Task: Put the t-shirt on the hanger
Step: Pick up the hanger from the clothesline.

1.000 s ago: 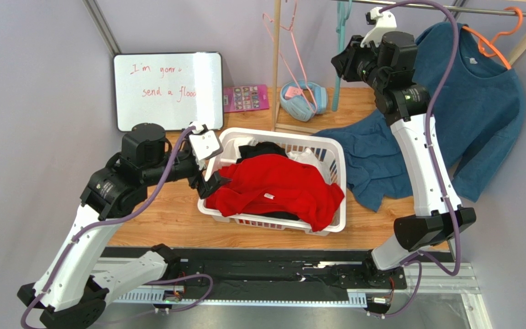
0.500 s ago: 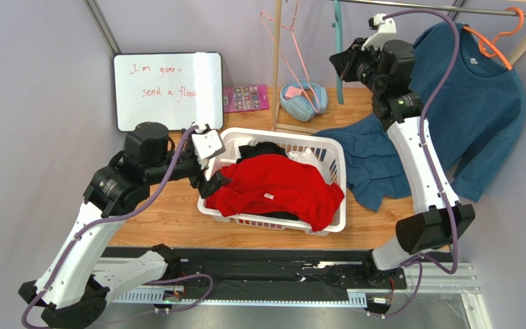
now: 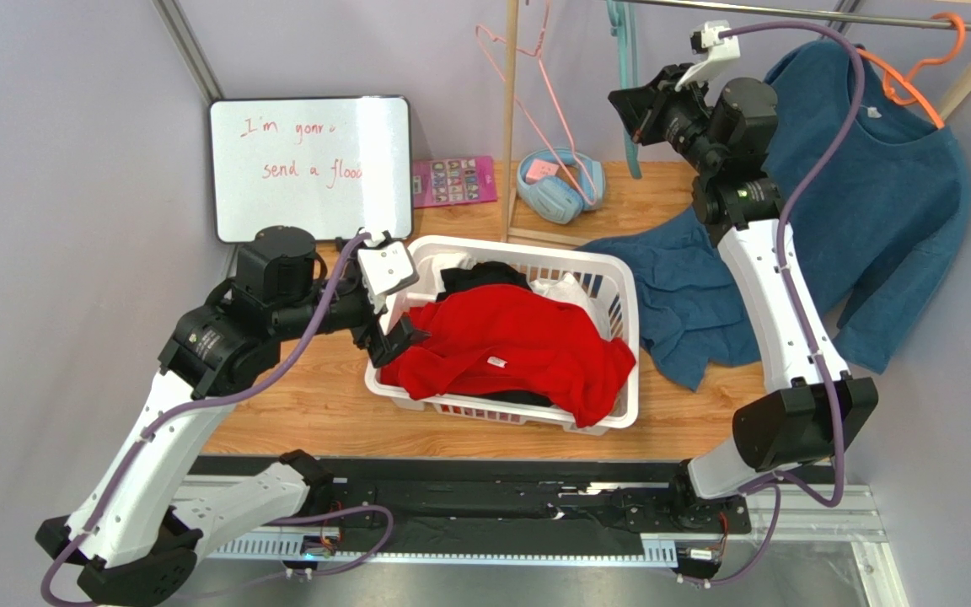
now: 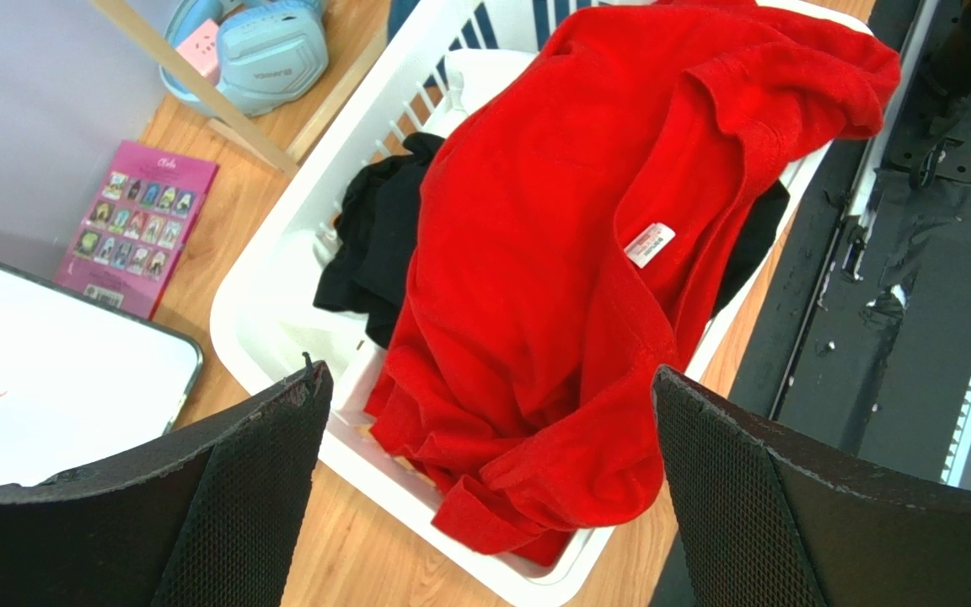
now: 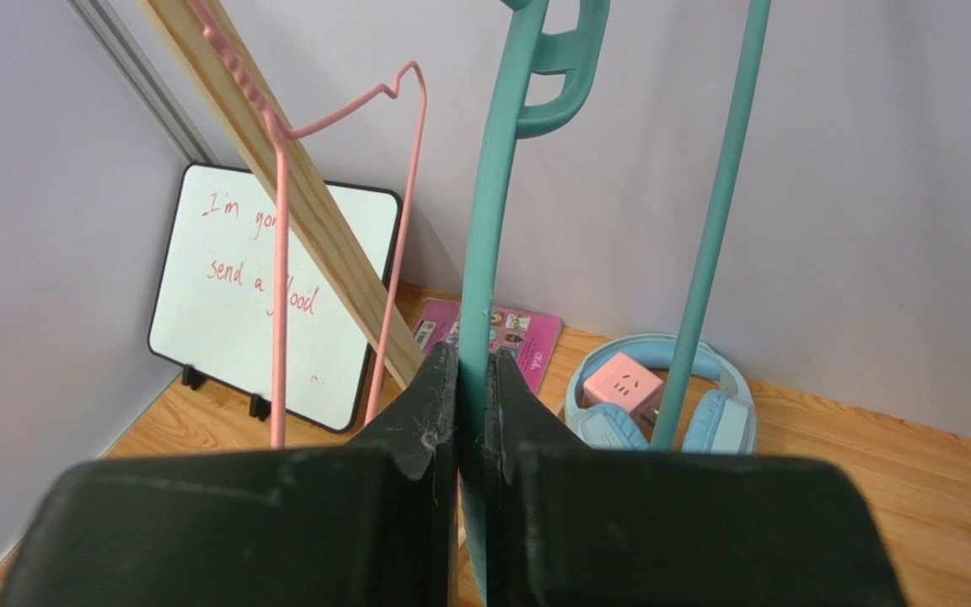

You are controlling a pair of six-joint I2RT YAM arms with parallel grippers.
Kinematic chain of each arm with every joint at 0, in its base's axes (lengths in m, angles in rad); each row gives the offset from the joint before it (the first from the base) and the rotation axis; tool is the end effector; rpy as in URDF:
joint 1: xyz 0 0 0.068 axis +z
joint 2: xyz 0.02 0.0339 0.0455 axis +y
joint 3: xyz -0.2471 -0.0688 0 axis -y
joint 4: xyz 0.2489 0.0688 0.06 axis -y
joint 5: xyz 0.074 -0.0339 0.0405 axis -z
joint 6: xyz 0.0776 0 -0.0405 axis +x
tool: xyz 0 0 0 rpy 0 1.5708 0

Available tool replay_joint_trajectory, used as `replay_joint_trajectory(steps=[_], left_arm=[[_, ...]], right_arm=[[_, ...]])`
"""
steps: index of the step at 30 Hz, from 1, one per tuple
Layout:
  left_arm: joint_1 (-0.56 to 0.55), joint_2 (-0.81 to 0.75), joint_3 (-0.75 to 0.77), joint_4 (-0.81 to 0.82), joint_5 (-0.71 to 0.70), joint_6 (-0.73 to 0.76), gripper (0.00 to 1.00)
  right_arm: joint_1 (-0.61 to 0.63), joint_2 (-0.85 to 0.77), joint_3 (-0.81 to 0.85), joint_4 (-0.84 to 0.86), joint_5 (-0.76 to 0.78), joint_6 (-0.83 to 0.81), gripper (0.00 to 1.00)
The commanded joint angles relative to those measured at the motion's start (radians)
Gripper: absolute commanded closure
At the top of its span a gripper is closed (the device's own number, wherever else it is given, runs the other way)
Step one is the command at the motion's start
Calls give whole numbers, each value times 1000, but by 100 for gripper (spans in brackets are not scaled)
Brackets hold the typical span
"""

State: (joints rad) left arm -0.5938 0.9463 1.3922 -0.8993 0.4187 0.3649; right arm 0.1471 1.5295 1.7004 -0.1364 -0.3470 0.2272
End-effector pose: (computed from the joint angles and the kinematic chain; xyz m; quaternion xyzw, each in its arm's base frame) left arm 0.1518 -0.1406 0.4120 0.4803 0.6851 -0.2343 0.4950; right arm 0.3837 0.0835 0.4669 -0.0967 0.6888 0.2497 0.6737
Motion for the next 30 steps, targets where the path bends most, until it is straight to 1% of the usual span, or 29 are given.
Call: replay_joint_trajectory(steps=[1,13,16,21,24,25,26,27,28,30], left_arm=[[3,-4,-16,22,22,6,1],[3,-7,-18,11,43,14,1],[5,-3,-10,4,49,14,1],[3,0,-2,-1,87,12,1],[3,-10,-13,3,101,23,1],[3,-15,-19,14,112,22,1],[3,-27,-25,23,121,19,1],[3,-30,-39,33,129,16,1],[5,-35,-44,49,147,11,1],[3,-40,-54,63,161,-12,1]], right_arm=[[-4,-69,-4,104,-67,-3,100],[-4,-183,-128,6,-124,-28,100],[-7,-218,-137,-54,-98,-28,100],[-40,-301,-163,-219,-63,40,100],[-57,-408,-218,-333,-28,50,100],[-55,-437,-235,-395,-11,54,100],[-57,-507,-249,-429,6,61,100],[-57,-540,-283,-462,53,70,100],[-55,-577,-297,-529,77,78,100],[-57,-667,-327,-593,117,93,100]])
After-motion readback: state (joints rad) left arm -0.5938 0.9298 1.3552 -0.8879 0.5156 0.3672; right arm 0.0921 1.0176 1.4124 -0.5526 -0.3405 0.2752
